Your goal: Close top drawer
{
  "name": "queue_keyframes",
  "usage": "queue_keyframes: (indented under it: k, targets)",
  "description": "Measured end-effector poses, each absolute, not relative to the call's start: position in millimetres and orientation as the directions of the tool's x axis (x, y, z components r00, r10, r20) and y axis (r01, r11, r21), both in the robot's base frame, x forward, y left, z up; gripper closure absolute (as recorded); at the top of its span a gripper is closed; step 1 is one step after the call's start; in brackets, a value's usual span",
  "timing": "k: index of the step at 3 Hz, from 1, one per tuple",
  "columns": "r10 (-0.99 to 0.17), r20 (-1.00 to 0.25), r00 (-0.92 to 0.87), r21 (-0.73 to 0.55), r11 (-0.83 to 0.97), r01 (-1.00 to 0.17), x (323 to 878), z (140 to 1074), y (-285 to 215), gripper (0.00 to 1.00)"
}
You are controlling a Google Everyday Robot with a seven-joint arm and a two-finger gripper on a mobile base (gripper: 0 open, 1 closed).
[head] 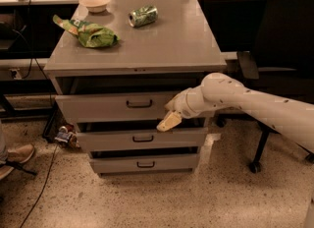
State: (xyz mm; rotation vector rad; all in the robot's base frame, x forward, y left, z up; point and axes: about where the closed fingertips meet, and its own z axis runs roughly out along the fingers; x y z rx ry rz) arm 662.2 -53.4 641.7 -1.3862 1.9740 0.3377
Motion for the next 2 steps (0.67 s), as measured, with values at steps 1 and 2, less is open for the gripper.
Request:
queue_keyframes:
  k: [1,2]
  targets:
    - [-0.722,-0.665,-0.191,-0.171,0.396,-0.902,662.2,641.6,-53.3,0.00]
    - [-0.722,-0.665,-0.191,-0.171,0.395,-0.902,661.6,641.6,-53.1,0.09]
